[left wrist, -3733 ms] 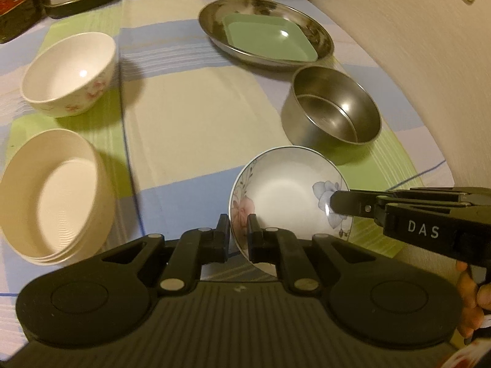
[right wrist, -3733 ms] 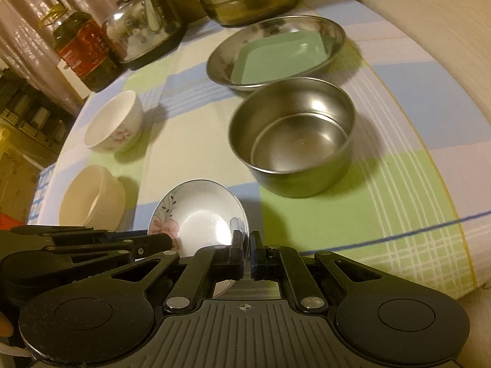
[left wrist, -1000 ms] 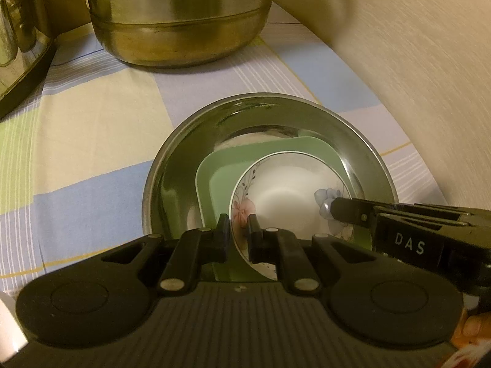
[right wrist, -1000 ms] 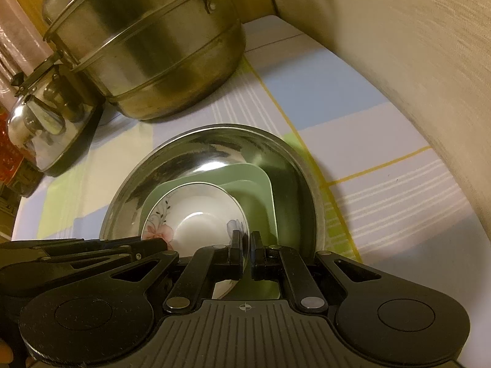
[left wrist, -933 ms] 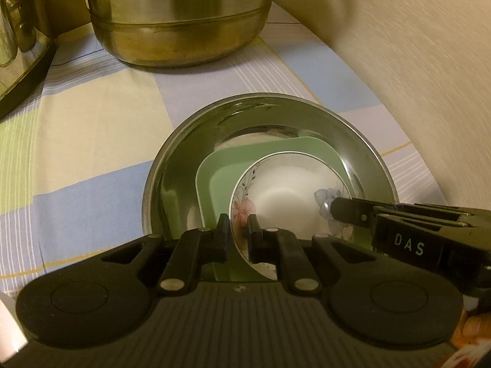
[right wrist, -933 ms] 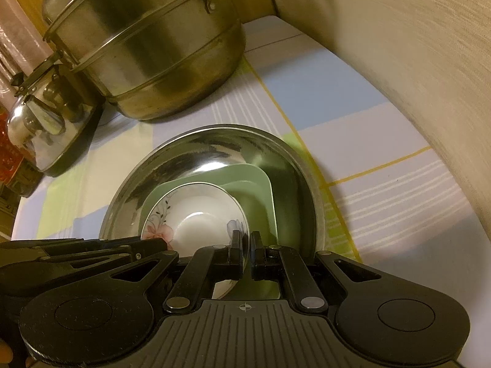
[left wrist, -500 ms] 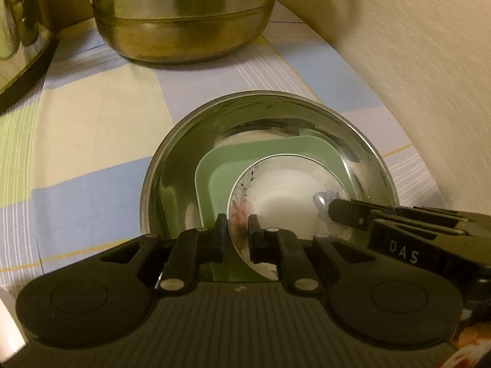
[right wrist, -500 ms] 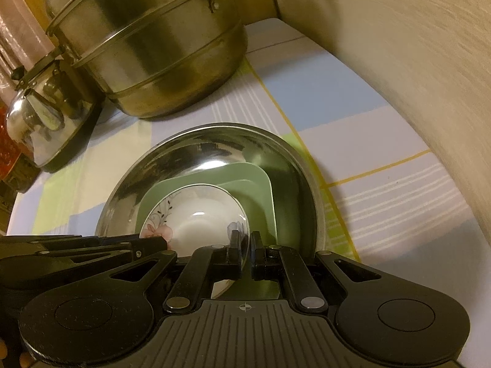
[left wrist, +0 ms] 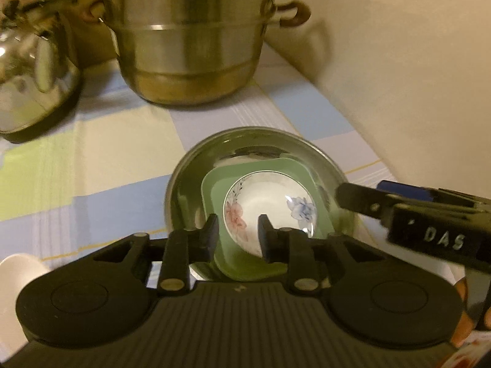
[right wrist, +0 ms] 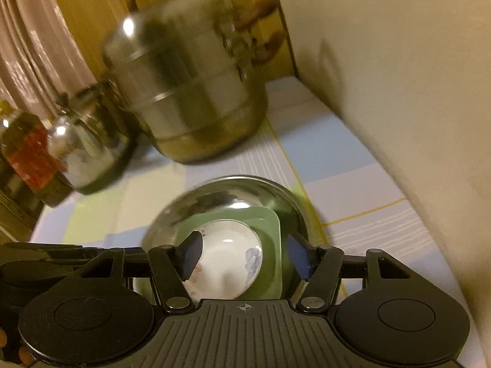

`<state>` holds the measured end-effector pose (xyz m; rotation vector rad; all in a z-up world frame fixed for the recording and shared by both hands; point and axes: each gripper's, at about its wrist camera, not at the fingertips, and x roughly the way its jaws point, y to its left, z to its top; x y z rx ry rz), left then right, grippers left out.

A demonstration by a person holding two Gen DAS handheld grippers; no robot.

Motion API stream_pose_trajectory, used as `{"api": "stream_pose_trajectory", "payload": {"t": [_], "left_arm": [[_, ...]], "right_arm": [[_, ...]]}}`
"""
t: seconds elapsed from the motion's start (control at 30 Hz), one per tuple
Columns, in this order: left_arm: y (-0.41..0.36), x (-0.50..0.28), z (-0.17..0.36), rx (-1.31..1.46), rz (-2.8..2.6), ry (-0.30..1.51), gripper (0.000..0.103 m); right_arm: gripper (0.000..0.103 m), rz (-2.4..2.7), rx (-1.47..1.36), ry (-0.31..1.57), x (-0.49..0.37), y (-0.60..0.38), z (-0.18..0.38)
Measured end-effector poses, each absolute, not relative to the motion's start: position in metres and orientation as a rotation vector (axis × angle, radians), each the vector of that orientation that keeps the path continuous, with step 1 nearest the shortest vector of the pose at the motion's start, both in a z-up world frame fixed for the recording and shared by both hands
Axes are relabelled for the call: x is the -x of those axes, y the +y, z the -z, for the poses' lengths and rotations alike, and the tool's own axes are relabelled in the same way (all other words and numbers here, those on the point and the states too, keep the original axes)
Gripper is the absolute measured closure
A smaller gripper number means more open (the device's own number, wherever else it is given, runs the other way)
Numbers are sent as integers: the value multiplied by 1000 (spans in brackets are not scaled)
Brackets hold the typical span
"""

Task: Organize plates and bowls
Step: 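Open the right gripper to release the saucer and withdraw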

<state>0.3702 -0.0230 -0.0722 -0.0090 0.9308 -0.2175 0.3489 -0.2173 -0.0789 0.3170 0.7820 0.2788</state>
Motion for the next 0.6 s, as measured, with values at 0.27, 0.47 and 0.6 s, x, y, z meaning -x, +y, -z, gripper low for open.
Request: {"api": "stream_pose_trajectory", "payload": {"t": [0.27, 0.47, 0.6], "left_arm": [[-18, -293, 39, -26, 144, 882, 65], [-17, -232, 26, -23, 86, 881, 61], [-19, -193, 19, 3, 53, 881, 61]], "right_arm": [[41, -289, -267, 736, -280, -231, 51], [41, -363, -296, 757, -224, -241, 44], [41, -426, -315, 782, -193, -247, 40]]}}
